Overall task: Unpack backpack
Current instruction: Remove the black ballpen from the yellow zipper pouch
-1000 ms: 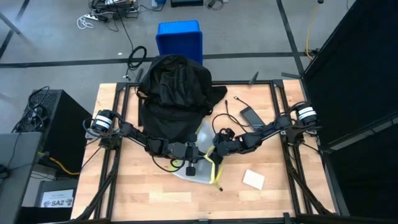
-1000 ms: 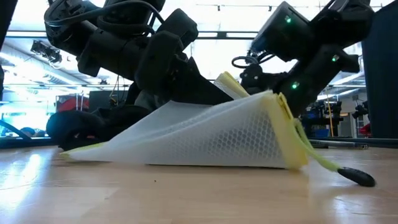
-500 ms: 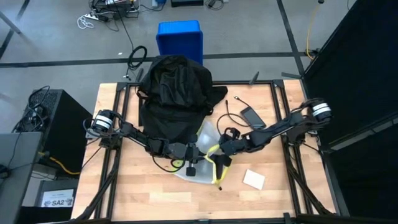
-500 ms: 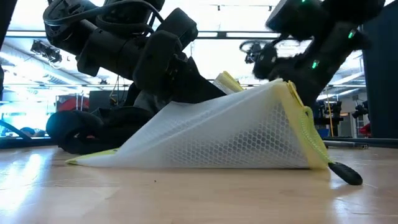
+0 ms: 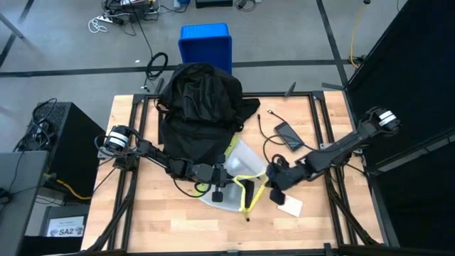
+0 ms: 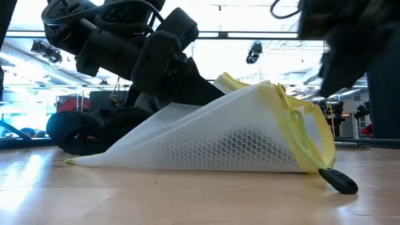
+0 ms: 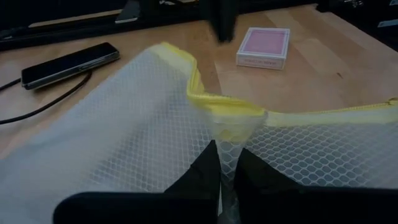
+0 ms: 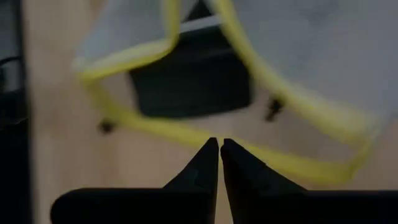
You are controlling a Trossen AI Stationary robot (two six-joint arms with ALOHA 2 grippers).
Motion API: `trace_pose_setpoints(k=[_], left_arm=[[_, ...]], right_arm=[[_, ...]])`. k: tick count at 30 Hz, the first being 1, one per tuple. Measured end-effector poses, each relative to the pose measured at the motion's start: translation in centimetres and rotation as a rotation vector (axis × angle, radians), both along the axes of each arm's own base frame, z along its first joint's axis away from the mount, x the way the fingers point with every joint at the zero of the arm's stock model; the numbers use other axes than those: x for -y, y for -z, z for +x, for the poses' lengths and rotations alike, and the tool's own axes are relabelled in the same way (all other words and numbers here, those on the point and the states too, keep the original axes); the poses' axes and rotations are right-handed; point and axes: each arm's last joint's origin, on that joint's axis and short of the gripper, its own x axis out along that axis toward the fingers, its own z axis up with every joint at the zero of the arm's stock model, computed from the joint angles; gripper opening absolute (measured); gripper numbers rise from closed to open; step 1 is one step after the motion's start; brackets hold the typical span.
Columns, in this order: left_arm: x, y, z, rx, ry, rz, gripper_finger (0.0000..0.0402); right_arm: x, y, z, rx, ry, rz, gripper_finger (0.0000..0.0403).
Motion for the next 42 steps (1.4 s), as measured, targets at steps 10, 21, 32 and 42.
trace_pose_setpoints(k=[10, 21, 32, 42], left_arm=[[0.0, 0.0, 0.0, 0.001, -0.003, -0.002, 0.0], [0.0, 0.0, 0.0, 0.003, 0.0, -0.008, 0.0], [0.0, 0.1, 0.0, -0.007, 0.009, -0.012, 0.0], [0.0, 0.1, 0.0, -0.01, 0.021, -0.015, 0.0]], right_arm=[[-1.3, -1.2, -1.3, 0.124, 0.105, -0.071, 0.0001], [-0.6, 4.5, 4.1, 0.114, 0.111, -0.205, 0.0063], [2.6, 8.8, 6.2, -0.016, 0.293, -0.193, 0.0098], [2.6, 8.9, 6.2, -0.033, 0.218, -0.211, 0.0011]])
